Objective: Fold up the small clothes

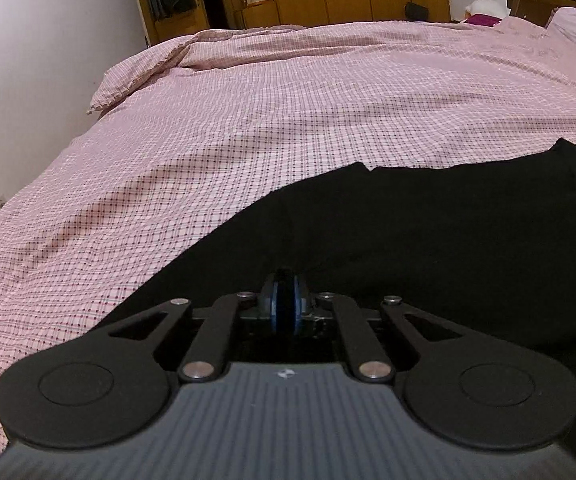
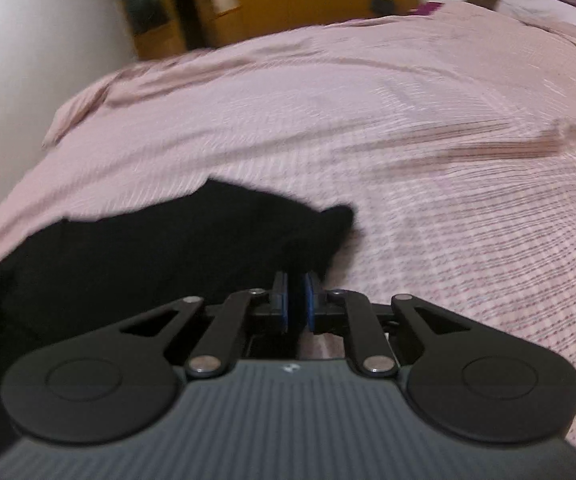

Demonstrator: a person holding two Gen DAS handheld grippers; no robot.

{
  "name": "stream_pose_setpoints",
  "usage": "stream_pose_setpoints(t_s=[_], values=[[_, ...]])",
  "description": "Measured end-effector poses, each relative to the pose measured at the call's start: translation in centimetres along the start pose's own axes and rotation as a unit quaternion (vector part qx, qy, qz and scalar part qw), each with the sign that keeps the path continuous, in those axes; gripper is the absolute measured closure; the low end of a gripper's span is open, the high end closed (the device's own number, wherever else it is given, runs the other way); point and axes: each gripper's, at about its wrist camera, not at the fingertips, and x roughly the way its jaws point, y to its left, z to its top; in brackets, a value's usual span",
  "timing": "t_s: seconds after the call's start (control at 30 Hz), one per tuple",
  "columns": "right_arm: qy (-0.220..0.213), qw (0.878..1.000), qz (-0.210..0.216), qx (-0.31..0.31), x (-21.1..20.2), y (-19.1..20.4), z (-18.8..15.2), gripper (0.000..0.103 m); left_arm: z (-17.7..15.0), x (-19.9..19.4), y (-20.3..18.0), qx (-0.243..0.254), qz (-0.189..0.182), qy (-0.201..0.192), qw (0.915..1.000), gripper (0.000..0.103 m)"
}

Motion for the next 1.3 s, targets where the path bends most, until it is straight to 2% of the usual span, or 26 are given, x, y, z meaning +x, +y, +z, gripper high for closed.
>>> stream_pose_setpoints(t_s=[0.1, 0.17, 0.23, 0.3, 0.37, 0.43, 0.7, 0.9, 1.03, 1.3], values=[[0.033, 0.998, -0.045, -0.032, 1.9, 0.7, -1.2, 0.090, 0.1, -0.6, 0.1, -0.012, 0.011, 0.004, 0.9999, 0.072], [0.027, 0.999, -0.042, -0.021, 2.4, 0.1, -1.8, 0.092, 0.0, -1.8, 0.9, -0.028, 0.012, 0.005, 0.9995, 0.058], [0.025, 0.999, -0.042, -0.008, 2.1, 0.0, -1.7, 0.091, -0.5, -3.2, 1.9, -0.040, 0.008, 0.002, 0.9991, 0.053], [0.025, 0.998, -0.052, -0.005, 1.6, 0.2, -1.4, 0.081, -1.0, -4.6, 2.9, -0.047, 0.014, -0.001, 0.9988, 0.049], [0.014, 0.998, -0.063, -0.008, 0.9, 0.4, -1.3, 0.050, -1.7, -6.1, 3.9, -0.053, 0.025, -0.002, 0.9983, 0.045], [-0.006, 0.998, -0.062, -0.012, -0.1, 0.6, -1.2, 0.036, -2.4, -7.5, 5.0, -0.064, 0.036, 0.000, 0.9973, 0.043], [-0.022, 0.999, -0.013, -0.046, -3.6, 4.3, -1.3, 0.036, -5.9, -12.8, 8.7, -0.109, 0.068, 0.002, 0.9917, 0.033], [-0.020, 0.997, 0.025, -0.066, -5.2, 7.8, -2.2, 0.036, -8.1, -15.1, 10.9, -0.117, 0.097, 0.010, 0.9883, 0.030], [-0.017, 0.997, 0.033, -0.068, -5.3, 9.4, -3.3, 0.036, -9.7, -16.0, 13.0, -0.141, 0.113, 0.019, 0.9834, 0.030], [0.002, 0.998, 0.038, -0.046, -4.8, 10.8, -5.0, 0.036, -13.1, -16.2, 16.2, -0.200, 0.110, 0.044, 0.9727, 0.029]])
